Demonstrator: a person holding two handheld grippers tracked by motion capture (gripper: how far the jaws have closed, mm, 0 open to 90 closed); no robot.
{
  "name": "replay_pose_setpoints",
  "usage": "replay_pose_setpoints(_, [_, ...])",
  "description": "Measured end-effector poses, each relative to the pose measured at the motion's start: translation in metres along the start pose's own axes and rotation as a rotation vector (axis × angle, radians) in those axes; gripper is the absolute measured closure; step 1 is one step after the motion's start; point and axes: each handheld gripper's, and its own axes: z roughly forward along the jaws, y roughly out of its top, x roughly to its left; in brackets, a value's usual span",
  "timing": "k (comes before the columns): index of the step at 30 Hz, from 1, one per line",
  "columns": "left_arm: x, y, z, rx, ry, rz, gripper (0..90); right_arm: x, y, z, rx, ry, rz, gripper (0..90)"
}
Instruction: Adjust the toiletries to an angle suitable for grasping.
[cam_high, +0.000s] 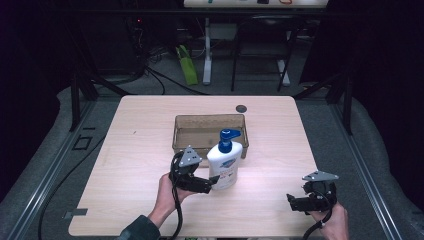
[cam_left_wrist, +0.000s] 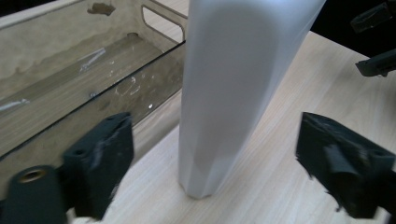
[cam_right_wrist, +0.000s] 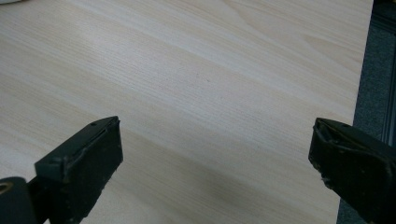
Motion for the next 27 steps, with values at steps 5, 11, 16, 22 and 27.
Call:
replay_pose_setpoints(5, [-0.001, 0.003, 0.007, -0.013, -0.025, 0.001, 24.2, 0.002, 0.001, -0.002, -0.008, 0.0, -0.018, 2.8])
replay_pose_setpoints(11, [0.001, 0.004, 0.014, -0.033, -0.05, -0.004, 36.0, 0.001, 0.001, -0.002, -0.009, -0.003, -0.02, 3.2])
replay_pose_setpoints(16, [0.002, 0.006, 0.017, -0.035, -0.063, 0.019, 35.4, 0.001, 0.001, -0.002, -0.013, -0.007, -0.023, 3.2])
replay_pose_setpoints(22, [-0.001, 0.007, 0.02, -0.042, -0.07, 0.055, 36.8, 0.002, 0.002, -0.002, -0.014, -0.007, -0.025, 3.3])
replay_pose_setpoints(27, [-0.004, 0.009, 0.025, -0.052, -0.085, 0.073, 38.2, 0.002, 0.002, -0.003, -0.019, -0.012, -0.023, 3.5])
